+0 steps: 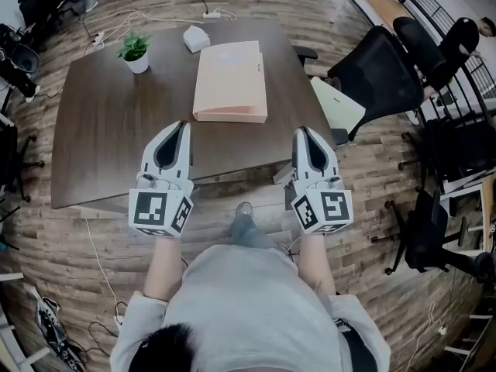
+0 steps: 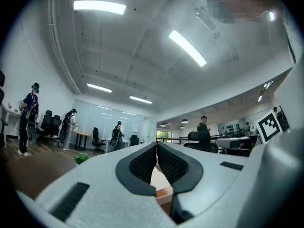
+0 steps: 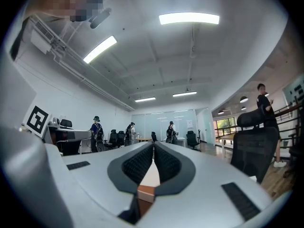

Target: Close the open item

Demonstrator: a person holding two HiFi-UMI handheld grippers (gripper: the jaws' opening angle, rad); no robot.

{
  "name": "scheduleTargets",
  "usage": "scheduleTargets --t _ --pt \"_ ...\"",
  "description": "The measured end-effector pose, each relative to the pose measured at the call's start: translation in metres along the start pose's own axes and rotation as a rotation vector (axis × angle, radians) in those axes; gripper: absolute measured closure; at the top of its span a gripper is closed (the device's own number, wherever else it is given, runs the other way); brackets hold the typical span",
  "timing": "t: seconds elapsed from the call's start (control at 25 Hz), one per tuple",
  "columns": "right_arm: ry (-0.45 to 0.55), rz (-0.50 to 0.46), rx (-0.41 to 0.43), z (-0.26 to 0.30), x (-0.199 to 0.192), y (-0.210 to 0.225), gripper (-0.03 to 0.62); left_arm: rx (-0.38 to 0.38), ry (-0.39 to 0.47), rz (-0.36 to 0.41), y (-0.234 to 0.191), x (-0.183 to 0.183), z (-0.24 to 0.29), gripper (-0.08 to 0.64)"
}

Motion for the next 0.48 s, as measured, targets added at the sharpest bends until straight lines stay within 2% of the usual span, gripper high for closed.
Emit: scheduleTargets --t 0.48 --pt "0.018 0.022 0.063 0.079 0.007 0.064 0.578 0.074 0.016 0.023 -0.003 0.003 0.087 0.551"
Point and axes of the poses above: the fingertips, and each gripper's own axes: z forward along the fingers, y to its right, x out of its top, the point moved 5 cm from there along -z, backward along the fingers, and after that the axes turned 2 degrees about z, right-handed, at the moved point
